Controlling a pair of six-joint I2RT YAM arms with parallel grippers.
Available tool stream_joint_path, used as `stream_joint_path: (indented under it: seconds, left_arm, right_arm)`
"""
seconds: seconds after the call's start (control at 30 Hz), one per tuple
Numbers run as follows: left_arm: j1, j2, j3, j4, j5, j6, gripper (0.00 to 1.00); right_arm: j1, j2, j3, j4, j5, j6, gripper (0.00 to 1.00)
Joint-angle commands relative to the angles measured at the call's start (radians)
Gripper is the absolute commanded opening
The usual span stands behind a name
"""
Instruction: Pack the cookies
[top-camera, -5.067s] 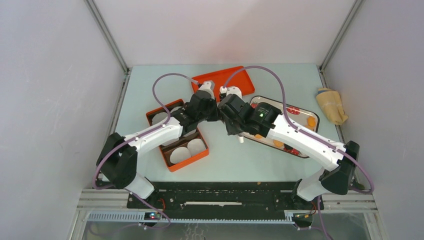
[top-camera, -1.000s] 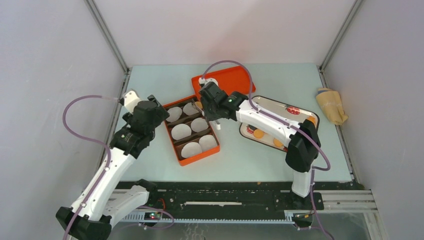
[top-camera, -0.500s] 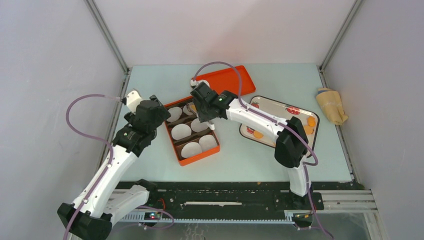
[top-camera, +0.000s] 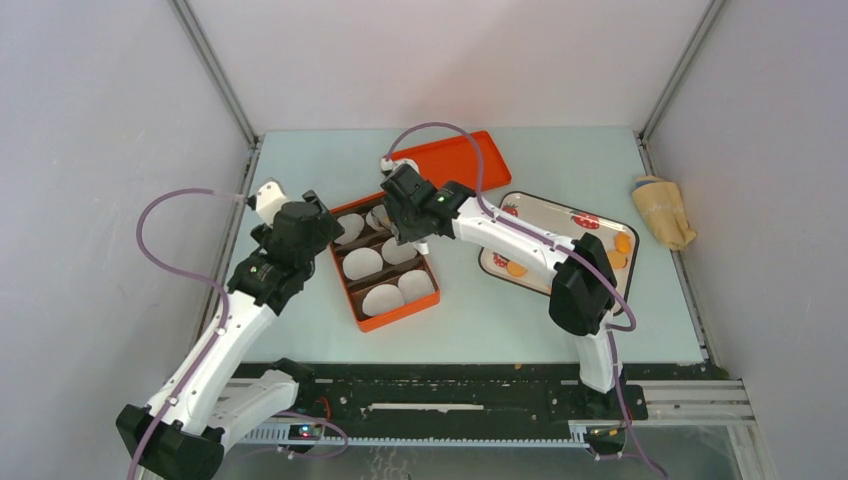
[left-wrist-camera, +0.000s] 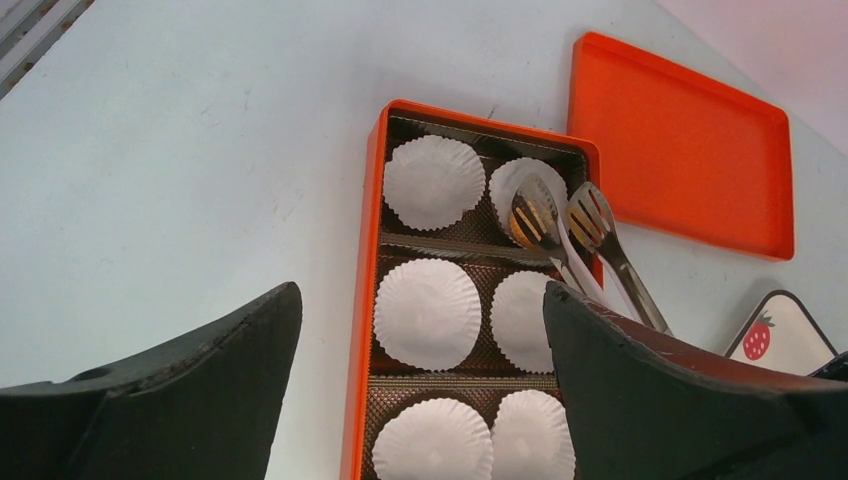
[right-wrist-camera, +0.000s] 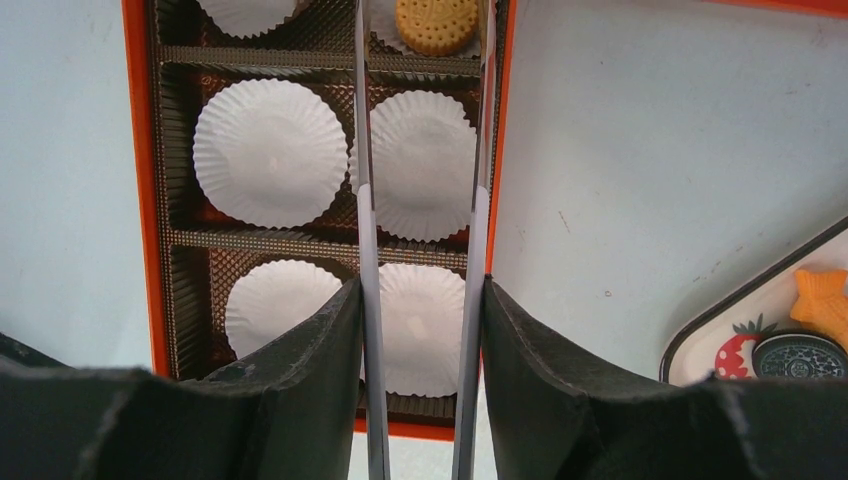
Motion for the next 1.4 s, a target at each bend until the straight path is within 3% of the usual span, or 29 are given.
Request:
stream_joint_path:
  seconds: [0.0,0.2,0.4,0.67,1.17,1.37]
  left_arm:
    - [-0.001,-0.025,-0.03,0.043,0.003,0.025,0.95]
    - [-0.001,-0.026,-0.019,0.05,0.035,0.033,0.95]
    - [-0.005,-0.027,-0.027,0.084,0.087,0.04,0.95]
    - [-0.059,0.046,-0.008,0.115,0.111,0.04,0.94]
    - [-0.09,0.076,-0.002,0.135,0.144,0.025,0.94]
    - [-0.094,0.057,-0.013,0.147,0.159,0.016,0.94]
  right_arm:
    - [0.001,-0.022,0.017,0.06,0.013,-0.013,0.5]
    - [0.02,-0.14,-0.053,0.061,0.141,-0.007,0.5]
    - [0.028,-0.446,-0.348,0.088,0.262,0.041,0.49]
    - [0.029,-0.718,-0.594,-0.044,0.366,0.174,0.48]
    - [0.076,-0.852,-0.827,-0.283,0.42,0.454,0.48]
    - [0.074,-0.875,-0.876,-0.281,0.423,0.478,0.49]
